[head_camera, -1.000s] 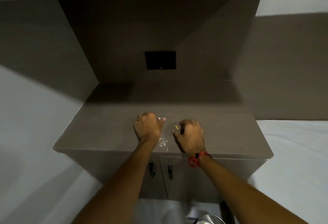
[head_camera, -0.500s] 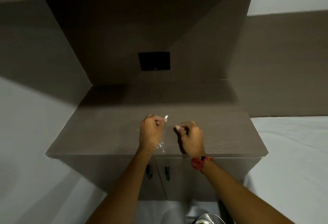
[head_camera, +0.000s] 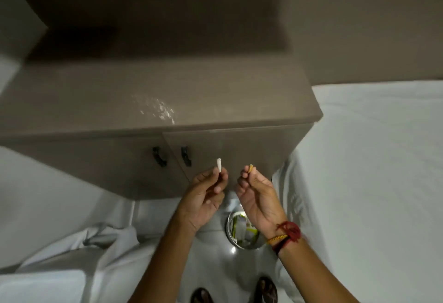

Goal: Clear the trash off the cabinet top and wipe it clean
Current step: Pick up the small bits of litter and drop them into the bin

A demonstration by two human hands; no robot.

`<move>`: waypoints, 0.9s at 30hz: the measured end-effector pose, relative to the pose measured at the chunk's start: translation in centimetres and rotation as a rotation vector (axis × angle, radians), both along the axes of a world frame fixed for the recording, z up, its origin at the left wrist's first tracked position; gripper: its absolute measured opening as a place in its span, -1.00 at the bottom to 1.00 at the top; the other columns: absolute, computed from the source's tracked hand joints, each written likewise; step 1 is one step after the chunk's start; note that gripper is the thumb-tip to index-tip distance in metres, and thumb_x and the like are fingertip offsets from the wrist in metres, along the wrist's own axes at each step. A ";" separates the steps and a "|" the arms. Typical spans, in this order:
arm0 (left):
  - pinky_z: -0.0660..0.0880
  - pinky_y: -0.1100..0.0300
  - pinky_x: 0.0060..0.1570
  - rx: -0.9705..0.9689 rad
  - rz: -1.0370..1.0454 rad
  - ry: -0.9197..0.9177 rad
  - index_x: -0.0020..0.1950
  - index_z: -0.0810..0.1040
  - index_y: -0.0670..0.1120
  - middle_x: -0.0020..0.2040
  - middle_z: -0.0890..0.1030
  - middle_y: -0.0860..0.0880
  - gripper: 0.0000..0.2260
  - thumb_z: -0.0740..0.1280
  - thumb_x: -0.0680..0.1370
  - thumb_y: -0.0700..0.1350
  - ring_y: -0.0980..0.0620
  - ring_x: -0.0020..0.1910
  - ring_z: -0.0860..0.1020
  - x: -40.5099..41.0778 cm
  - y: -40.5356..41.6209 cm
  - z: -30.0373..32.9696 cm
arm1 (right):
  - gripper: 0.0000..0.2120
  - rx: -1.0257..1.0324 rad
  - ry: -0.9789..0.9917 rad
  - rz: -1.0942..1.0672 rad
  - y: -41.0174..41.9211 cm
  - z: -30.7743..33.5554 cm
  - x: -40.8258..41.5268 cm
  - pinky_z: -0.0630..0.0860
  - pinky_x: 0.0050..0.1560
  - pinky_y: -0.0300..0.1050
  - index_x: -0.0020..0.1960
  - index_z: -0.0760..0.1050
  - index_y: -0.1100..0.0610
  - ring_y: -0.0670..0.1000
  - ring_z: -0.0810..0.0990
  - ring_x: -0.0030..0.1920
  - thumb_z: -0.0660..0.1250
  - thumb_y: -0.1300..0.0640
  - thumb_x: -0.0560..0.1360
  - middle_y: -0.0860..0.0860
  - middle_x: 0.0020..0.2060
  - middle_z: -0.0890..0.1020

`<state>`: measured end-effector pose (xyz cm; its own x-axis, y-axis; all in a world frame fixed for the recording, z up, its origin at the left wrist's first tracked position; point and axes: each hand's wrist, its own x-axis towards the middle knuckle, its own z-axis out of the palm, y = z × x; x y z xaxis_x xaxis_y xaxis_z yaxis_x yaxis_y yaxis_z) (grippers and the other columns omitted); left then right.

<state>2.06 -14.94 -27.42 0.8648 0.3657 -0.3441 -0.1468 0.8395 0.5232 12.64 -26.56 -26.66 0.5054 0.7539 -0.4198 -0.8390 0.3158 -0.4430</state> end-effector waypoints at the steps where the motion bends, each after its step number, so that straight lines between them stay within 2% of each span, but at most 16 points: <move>1: 0.28 0.42 -0.63 0.005 -0.001 0.051 -0.07 0.70 -0.20 -0.20 0.64 -0.07 -0.82 0.54 0.44 -0.11 0.19 -0.45 0.45 -0.1 -0.7 -1.6 | -0.87 -0.036 0.014 0.004 -0.8 -1.8 -0.2 0.46 -0.25 -0.27 -0.01 0.59 0.23 -0.08 0.46 -0.33 0.31 0.20 0.52 0.02 -0.24 0.58; 3: 0.27 0.41 -0.63 0.058 0.003 0.235 -0.06 0.71 -0.20 -0.22 0.65 -0.06 -0.88 0.42 0.54 -0.16 0.19 -0.46 0.45 -0.3 -2.4 -5.9 | -0.85 -0.196 -0.007 0.000 -2.8 -6.4 -0.5 0.47 -0.25 -0.23 0.02 0.61 0.26 -0.10 0.50 -0.36 0.34 0.21 0.53 0.03 -0.24 0.62; 4: 0.27 0.40 -0.62 0.135 0.003 0.381 -0.06 0.71 -0.21 -0.26 0.65 -0.06 -0.87 0.39 0.57 -0.18 0.18 -0.47 0.45 -0.2 -3.3 -8.3 | -0.84 -0.338 -0.056 -0.004 -3.7 -8.9 -0.7 0.49 -0.25 -0.19 0.04 0.62 0.29 -0.09 0.51 -0.38 0.35 0.22 0.54 0.05 -0.24 0.63; 6: 0.31 0.35 -0.58 0.402 -0.010 0.724 -0.11 0.67 -0.30 -0.36 0.58 -0.09 -0.82 0.40 0.57 -0.19 0.07 -0.49 0.44 -0.3 -5.1 -12.9 | -0.83 -0.667 -0.200 0.005 -5.5 -13.9 -1.0 0.56 -0.26 -0.08 0.03 0.64 0.34 -0.02 0.54 -0.37 0.38 0.22 0.54 0.11 -0.25 0.63; 8: 0.43 0.16 -0.42 0.731 -0.077 1.008 -0.20 0.64 -0.36 -0.40 0.54 -0.17 -0.73 0.45 0.54 -0.14 -0.05 -0.40 0.48 -0.5 -6.9 -17.9 | -0.87 -0.932 -0.375 0.045 -7.4 -19.1 -1.4 0.64 -0.23 0.05 -0.05 0.66 0.28 0.12 0.60 -0.35 0.40 0.21 0.53 0.17 -0.27 0.66; 10: 0.54 0.04 -0.22 0.953 -0.207 1.125 -0.24 0.66 -0.31 -0.33 0.66 -0.23 -0.73 0.47 0.51 -0.11 -0.16 -0.28 0.62 -0.8 -8.5 -22.5 | -0.87 -1.174 -0.597 0.172 -9.0 -24.0 -1.2 0.67 -0.16 0.06 -0.07 0.68 0.18 0.17 0.69 -0.24 0.41 0.13 0.53 0.17 -0.19 0.71; 12: 0.57 0.07 -0.12 1.026 -0.302 1.163 -0.18 0.70 -0.24 -0.18 0.74 -0.23 -0.80 0.47 0.49 -0.09 -0.18 -0.11 0.70 -0.6 -9.7 -26.2 | -0.82 -1.341 -0.808 0.367 -10.3 -27.7 -0.7 0.61 -0.14 -0.13 -0.04 0.69 0.16 0.06 0.67 -0.17 0.37 0.08 0.55 0.13 -0.11 0.73; 13: 0.58 0.08 -0.08 1.034 -0.325 1.174 -0.14 0.72 -0.21 -0.13 0.75 -0.22 -0.82 0.47 0.48 -0.08 -0.18 -0.05 0.70 -0.1 -10.2 -27.9 | -0.81 -1.396 -0.885 0.454 -10.6 -29.4 -0.4 0.59 -0.13 -0.15 -0.02 0.69 0.16 0.05 0.66 -0.14 0.36 0.07 0.55 0.13 -0.08 0.73; 15: 0.60 0.06 -0.01 1.007 -0.338 1.173 -0.09 0.75 -0.19 -0.08 0.76 -0.23 -0.83 0.46 0.48 -0.09 -0.18 0.01 0.71 1.1 -10.8 -31.0 | -0.78 -1.428 -0.947 0.543 -10.7 -32.5 0.3 0.61 -0.06 -0.08 0.03 0.67 0.18 0.13 0.68 -0.04 0.33 0.06 0.56 0.17 -0.03 0.71; 17: 0.61 0.02 0.00 0.986 -0.346 1.174 -0.05 0.75 -0.23 -0.07 0.74 -0.28 -0.79 0.43 0.50 -0.10 -0.18 0.03 0.71 2.4 -10.9 -33.5 | -0.75 -1.377 -0.939 0.554 -10.3 -35.0 0.8 0.56 -0.01 -0.10 0.13 0.65 0.18 0.19 0.66 0.07 0.31 0.07 0.57 0.19 0.05 0.70; 20: 0.62 -0.03 0.08 1.043 -0.371 1.196 0.02 0.72 -0.26 -0.01 0.73 -0.31 -0.78 0.33 0.53 -0.18 -0.24 0.09 0.68 2.9 -10.8 -36.8 | -0.71 -1.289 -0.947 0.609 -10.2 -38.5 0.9 0.53 0.09 -0.15 0.23 0.61 0.17 0.18 0.63 0.16 0.35 0.15 0.53 0.18 0.12 0.68; 22: 0.63 -0.01 0.10 1.059 -0.341 1.183 -0.02 0.74 -0.22 -0.01 0.74 -0.28 -0.77 0.29 0.50 -0.27 -0.25 0.07 0.68 2.3 -10.9 -38.2 | -0.62 -1.199 -0.984 0.729 -10.4 -40.4 0.4 0.51 0.19 -0.16 0.29 0.56 0.18 0.17 0.60 0.23 0.38 0.21 0.48 0.16 0.18 0.65; 25: 0.57 0.11 -0.11 1.050 -0.270 1.180 -0.15 0.72 -0.24 -0.14 0.72 -0.28 -0.79 0.27 0.46 -0.26 -0.16 -0.14 0.66 0.6 -10.9 -39.9 | -0.47 -1.101 -1.128 0.941 -10.7 -42.5 -1.0 0.39 0.36 -0.12 0.42 0.43 0.19 0.14 0.46 0.37 0.42 0.08 0.49 0.15 0.34 0.52; 27: 0.44 0.22 -0.22 1.060 -0.208 1.175 -0.17 0.71 -0.22 -0.19 0.72 -0.23 -0.81 0.29 0.47 -0.23 -0.04 -0.23 0.60 -1.2 -11.2 -40.4 | -0.51 -1.070 -1.338 0.951 -11.0 -42.9 -2.6 0.41 0.38 0.01 0.41 0.43 0.20 0.17 0.44 0.37 0.36 0.07 0.52 0.15 0.33 0.51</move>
<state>0.83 -26.18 -67.79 0.3778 0.7767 -0.5039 0.8060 -0.0081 0.5918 10.08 -37.56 -69.53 0.4840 0.6659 -0.5677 0.4355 -0.7461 -0.5037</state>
